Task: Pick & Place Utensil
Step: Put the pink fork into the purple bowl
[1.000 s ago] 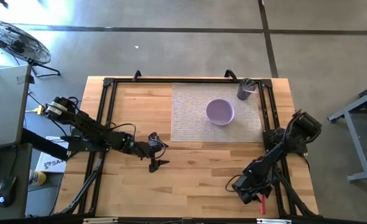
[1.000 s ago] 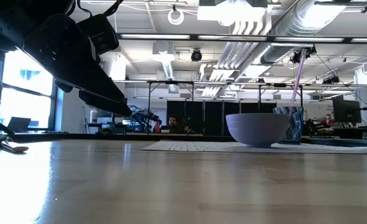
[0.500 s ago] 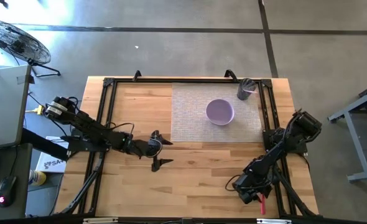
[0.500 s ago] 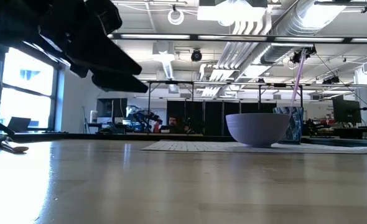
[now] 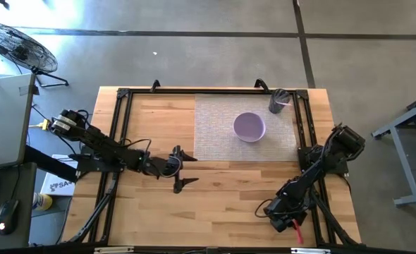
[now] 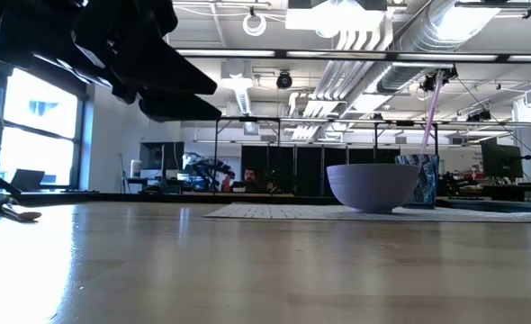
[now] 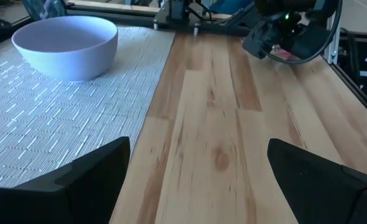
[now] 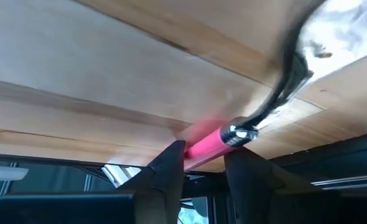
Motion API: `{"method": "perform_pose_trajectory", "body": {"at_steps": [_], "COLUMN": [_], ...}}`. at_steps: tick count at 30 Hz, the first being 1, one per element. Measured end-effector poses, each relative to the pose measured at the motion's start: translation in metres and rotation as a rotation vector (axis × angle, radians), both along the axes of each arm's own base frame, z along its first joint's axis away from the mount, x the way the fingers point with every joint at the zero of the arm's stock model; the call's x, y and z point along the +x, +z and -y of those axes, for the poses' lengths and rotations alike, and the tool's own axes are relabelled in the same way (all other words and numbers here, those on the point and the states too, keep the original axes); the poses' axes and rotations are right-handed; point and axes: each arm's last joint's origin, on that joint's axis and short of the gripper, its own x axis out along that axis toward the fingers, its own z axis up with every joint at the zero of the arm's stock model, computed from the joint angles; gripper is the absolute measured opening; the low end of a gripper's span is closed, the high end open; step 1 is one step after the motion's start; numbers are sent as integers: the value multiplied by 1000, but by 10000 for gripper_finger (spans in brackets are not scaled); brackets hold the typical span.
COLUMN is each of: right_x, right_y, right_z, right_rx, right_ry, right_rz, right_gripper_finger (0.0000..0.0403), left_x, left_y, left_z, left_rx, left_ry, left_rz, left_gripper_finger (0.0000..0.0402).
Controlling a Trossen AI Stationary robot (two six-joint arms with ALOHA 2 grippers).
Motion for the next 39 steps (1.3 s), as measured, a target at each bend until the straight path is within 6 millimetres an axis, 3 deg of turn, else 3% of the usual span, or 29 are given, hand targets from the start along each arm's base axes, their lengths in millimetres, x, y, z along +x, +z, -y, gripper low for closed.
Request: {"method": "perform_pose_trajectory", "body": {"at_steps": [6,12,26,39], "right_x": [1,7,33,59], "right_y": [0,7,38,44], "right_z": [0,-5,-15,15], "right_rx": [-3,-28,-292,-500], "right_ry": [-1,-4,4,65], "right_rz": [5,30,254,447], "right_gripper_finger": [75,73,67,67], "left_x": [0,0,0,0], "left_y": [-1,-1,-1,-1], "left_z": [0,0,0,0], "left_rx": [2,2,2,2], "left_ry": [-2,-2,-2,-2], "left_rz": [-7,-7,-9,-10], "left_gripper_finger": [376,376,376,376]}}
